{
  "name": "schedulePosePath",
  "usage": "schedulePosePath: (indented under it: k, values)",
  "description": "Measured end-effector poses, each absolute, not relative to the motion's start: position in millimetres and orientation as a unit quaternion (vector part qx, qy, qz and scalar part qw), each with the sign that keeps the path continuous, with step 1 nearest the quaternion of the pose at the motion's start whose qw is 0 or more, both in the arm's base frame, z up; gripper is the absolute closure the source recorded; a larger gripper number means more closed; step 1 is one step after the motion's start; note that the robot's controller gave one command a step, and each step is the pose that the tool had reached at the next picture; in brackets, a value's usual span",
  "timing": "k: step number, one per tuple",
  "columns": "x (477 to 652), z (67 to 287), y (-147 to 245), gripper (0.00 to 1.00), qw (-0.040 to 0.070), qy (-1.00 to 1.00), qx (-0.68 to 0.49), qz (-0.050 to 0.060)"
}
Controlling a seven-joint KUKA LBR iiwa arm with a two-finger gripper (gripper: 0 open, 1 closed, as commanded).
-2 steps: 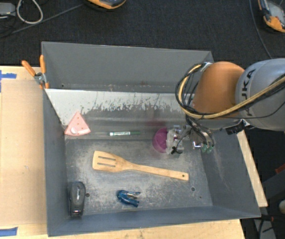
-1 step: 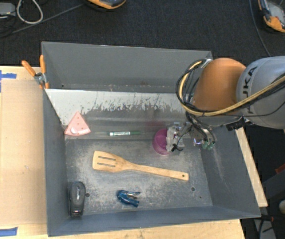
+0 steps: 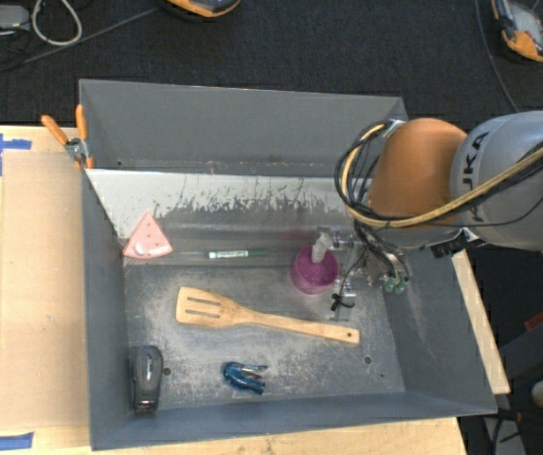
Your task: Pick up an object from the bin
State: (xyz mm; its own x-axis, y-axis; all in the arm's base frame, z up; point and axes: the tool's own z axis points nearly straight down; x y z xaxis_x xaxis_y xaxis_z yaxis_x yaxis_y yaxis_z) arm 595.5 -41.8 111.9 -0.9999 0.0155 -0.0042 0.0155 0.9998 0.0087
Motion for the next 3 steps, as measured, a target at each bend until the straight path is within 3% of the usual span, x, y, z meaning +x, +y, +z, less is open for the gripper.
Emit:
schedulePosePath:
  k: [1, 2, 3]
  values:
    - [595.5, 112.0, -41.8, 0.00, 0.002, 1.000, 0.008, 0.004]
    - [611.7, 148.3, -44.9, 0.00, 0.003, 1.000, 0.008, 0.005]
    - [609.5, 151.3, -45.2, 0.00, 0.001, 1.000, 0.012, 0.005]
